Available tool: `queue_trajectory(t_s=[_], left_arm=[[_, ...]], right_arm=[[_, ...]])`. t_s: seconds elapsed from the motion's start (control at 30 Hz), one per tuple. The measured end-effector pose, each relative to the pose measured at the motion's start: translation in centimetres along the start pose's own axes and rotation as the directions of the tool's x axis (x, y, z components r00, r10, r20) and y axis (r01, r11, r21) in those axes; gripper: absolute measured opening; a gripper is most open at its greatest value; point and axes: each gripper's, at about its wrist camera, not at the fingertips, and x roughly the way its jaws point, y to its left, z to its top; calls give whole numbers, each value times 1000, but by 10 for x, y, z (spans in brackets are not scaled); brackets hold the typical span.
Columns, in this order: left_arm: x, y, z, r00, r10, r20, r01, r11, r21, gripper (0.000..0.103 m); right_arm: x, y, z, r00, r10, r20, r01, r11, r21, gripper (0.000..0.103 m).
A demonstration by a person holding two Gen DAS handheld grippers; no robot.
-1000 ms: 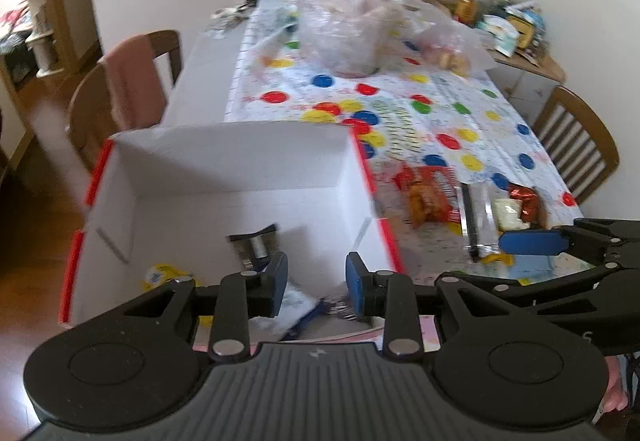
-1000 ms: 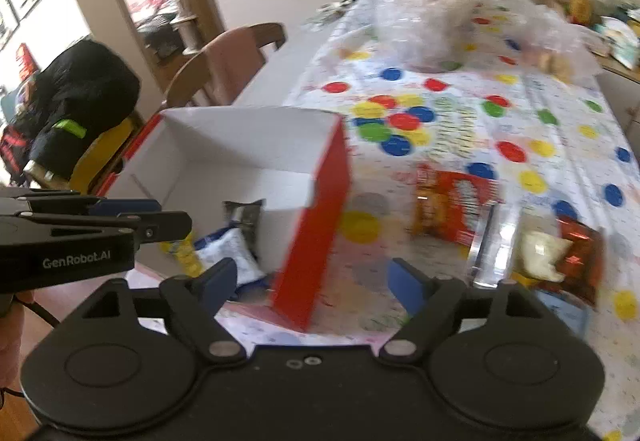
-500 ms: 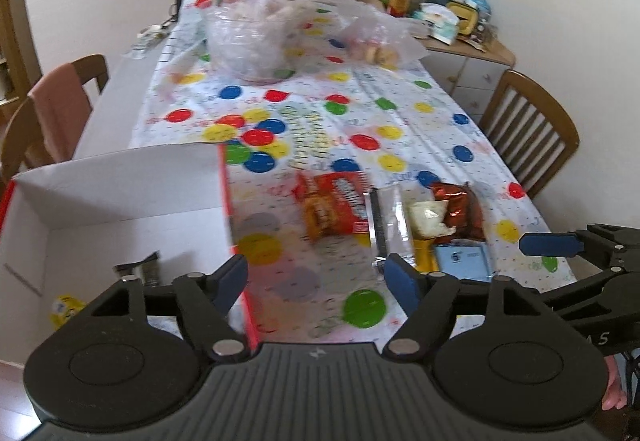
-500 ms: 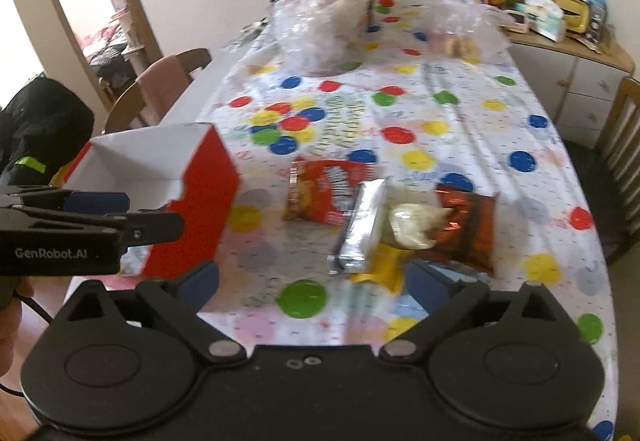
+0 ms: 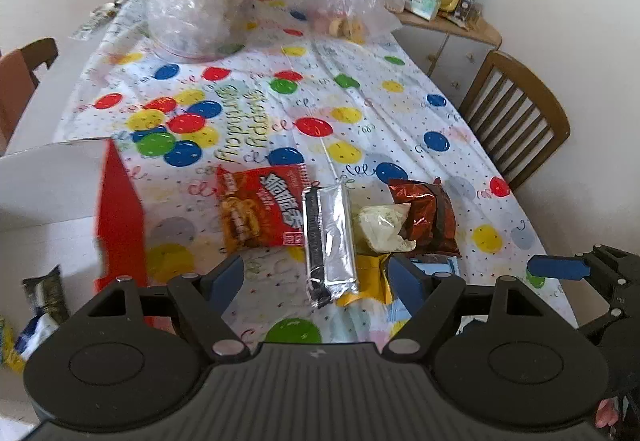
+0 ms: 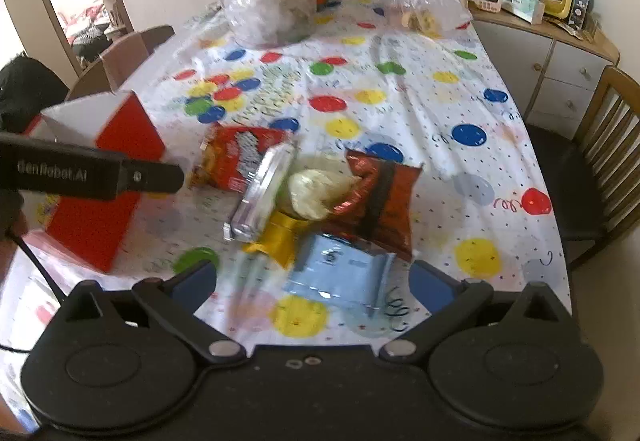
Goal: Organize snacks
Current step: 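Move both tools back toward the remaining snack pile, then grasp the silver foil bar with the left tool while the right tool grasps the light blue packet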
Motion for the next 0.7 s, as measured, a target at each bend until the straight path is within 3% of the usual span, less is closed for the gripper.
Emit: queue_trajectory(t_s=[0.33, 0.7], left_arm=[[64, -6, 19, 991, -13, -134, 11, 1000, -13, 79], [113, 8, 32, 972, -44, -229, 14, 991, -130, 79]], right_arm=[[41, -5, -2, 995, 81, -64, -95, 960, -264, 101], [78, 4, 2, 988, 83, -133, -140, 850, -508, 90]])
